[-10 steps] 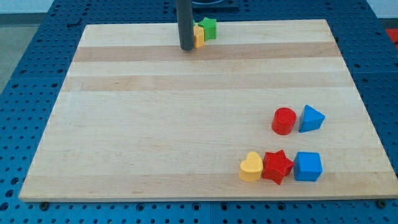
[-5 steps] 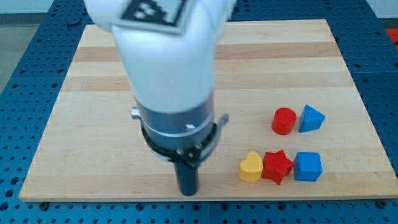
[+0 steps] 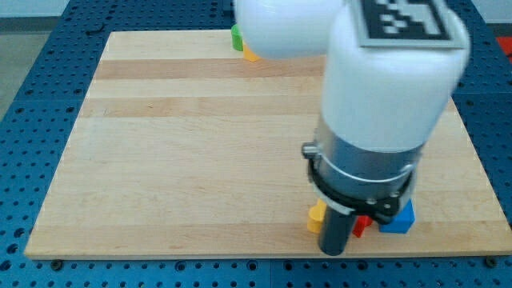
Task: Move the yellow heart to the center
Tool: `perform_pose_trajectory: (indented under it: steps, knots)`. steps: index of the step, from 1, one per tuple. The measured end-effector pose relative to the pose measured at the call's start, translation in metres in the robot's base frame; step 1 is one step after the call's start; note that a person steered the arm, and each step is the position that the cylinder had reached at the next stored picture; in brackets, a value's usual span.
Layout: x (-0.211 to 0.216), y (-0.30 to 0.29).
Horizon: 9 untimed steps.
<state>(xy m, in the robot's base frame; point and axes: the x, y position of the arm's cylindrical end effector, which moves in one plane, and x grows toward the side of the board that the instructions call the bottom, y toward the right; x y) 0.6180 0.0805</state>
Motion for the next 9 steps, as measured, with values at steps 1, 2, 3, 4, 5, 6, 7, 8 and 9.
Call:
perform_pose_trajectory:
  steps: [1,2,3,4,5,6,7,8,9]
  knots:
    - [-0.006,-0.003]
    - [-0.035,-0.013]
    - [-0.067,-0.02]
    - [-0.098,-0.027]
    - [-0.118,-0.047]
    - [-0.114,-0.054]
    - [-0.09,-0.059]
    - [-0.086,-0.093]
    - [-0.11,-0.1]
